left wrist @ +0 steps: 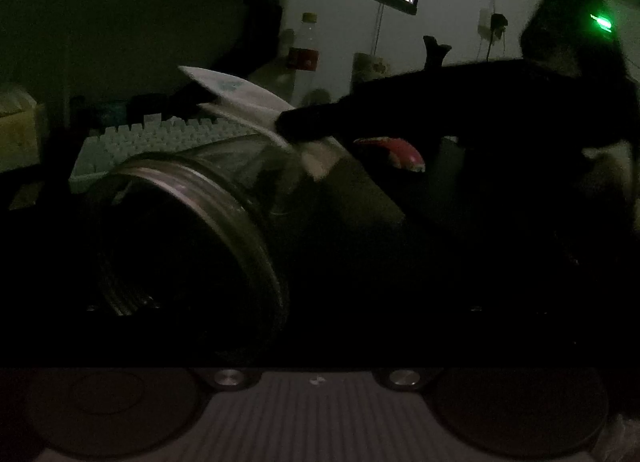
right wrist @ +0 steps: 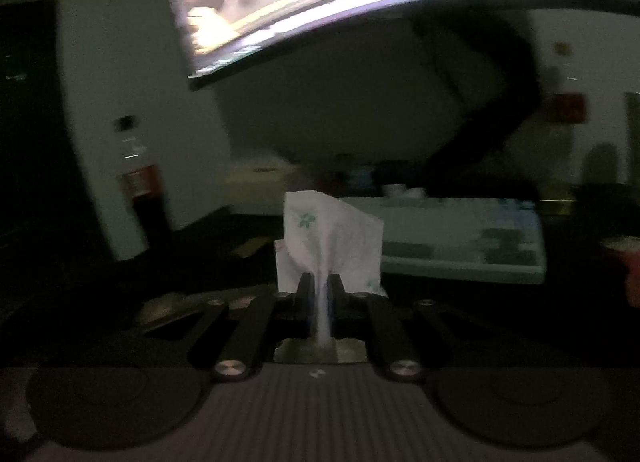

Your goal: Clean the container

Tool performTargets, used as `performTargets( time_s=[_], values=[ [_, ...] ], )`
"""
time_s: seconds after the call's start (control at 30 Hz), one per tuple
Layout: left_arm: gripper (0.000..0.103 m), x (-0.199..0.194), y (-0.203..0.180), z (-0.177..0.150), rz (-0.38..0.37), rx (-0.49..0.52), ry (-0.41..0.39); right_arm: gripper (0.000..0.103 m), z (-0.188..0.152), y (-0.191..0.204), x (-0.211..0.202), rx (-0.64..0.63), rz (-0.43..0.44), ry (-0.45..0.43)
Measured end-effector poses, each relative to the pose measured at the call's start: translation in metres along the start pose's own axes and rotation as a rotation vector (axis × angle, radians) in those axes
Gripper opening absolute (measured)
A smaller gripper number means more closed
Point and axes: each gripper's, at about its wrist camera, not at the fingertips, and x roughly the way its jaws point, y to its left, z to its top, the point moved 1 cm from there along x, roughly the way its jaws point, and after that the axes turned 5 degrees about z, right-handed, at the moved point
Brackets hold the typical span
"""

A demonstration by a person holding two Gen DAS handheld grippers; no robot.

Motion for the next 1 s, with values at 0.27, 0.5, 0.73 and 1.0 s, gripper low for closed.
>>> performTargets(
  time_s=[0.27, 0.5, 0.73, 1.0],
  values=[
    [0.082, -0.005, 0.001, 0.003, 0.051, -0.070, -0.045, 0.009, 0.006, -0.036, -0.047, 0.083, -0.040, -0.078],
    [0.029, -0.015, -0.022, 0.010, 0.130, -0.057, -0.135, 0.009, 0.003, -0.062, -0.062, 0.152, -0.010, -0.107],
    [0.013, -0.008, -0.043, 0.018, 0.319, -0.124, -0.199, 0.013, -0.015, -0.068, -0.068, 0.176, -0.044, -0.169],
    [0.012, 0.036, -0.083, 0.036, 0.481, -0.036, -0.183, 0.013, -0.029, -0.083, -0.063, 0.332, -0.028, -0.105]
  ],
)
